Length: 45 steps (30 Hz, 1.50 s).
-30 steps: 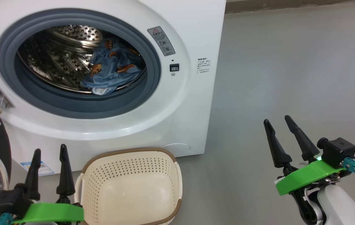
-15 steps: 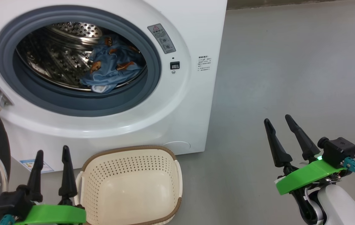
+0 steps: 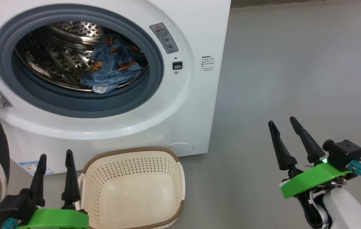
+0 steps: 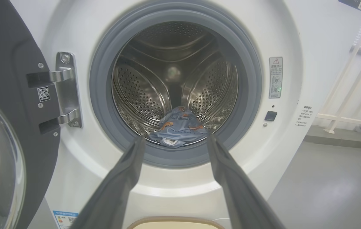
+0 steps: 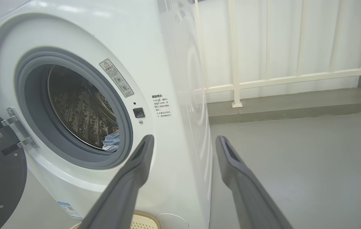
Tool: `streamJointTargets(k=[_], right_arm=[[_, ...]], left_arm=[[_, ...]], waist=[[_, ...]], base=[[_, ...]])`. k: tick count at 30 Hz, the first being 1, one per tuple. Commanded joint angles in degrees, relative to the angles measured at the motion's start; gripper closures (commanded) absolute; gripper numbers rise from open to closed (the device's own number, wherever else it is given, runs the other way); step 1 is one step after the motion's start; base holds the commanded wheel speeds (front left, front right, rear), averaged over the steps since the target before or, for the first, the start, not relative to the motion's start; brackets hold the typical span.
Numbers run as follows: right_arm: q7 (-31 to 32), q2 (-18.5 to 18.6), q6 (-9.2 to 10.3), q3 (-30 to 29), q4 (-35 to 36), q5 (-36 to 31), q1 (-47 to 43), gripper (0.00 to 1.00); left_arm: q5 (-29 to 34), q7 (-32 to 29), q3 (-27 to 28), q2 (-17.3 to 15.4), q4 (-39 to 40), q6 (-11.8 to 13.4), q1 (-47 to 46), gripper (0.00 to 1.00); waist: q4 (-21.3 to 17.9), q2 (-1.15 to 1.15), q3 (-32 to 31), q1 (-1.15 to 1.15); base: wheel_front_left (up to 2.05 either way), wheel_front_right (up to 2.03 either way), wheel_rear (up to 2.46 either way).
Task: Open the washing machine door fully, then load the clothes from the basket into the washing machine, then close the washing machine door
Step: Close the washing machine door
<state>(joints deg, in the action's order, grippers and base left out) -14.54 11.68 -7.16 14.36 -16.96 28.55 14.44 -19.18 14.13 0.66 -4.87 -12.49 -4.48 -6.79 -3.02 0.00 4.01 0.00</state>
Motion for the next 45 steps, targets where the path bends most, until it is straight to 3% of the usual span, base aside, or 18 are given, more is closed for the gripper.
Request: streamJointTargets(k=[1,15,34,45], right_arm=[[-0.5,0.7,-0.33,0.7,1.4,-0.6,0.3,0.0],[-0.5,0.6,-0.33,0.8,1.2,-0.6,0.6,0.0],[-0.5,0.6,-0.33,0.9,1.1,-0.4,0.5,0.0],[-0.5,0.7,-0.33,1.0,1.0,-0.4,0.5,0.0]], left_arm=[[0.2,0.1,1.6,-1.6,0.9,0.4,-0.9,0.0],[-0.9,0.4,1.4,-1.8,0.6,0.2,-1.3,0.0],[-1.3,0.6,1.0,-2.1,0.8,0.1,-1.1,0.0],[-1.4,0.7,0.7,-2.3,0.7,0.5,-1.1,0.0]], waist=[[0.0,0.0,0.1,0.0],[-0.1,0.0,0.3,0.0],[-0.1,0.0,0.1,0.0],[0.0,0.0,0.1,0.0]], base=[[0.0,0.0,0.0],[-0.1,0.1,0.0],[-1.38,1.37,0.01],[-0.29,0.29,0.0]])
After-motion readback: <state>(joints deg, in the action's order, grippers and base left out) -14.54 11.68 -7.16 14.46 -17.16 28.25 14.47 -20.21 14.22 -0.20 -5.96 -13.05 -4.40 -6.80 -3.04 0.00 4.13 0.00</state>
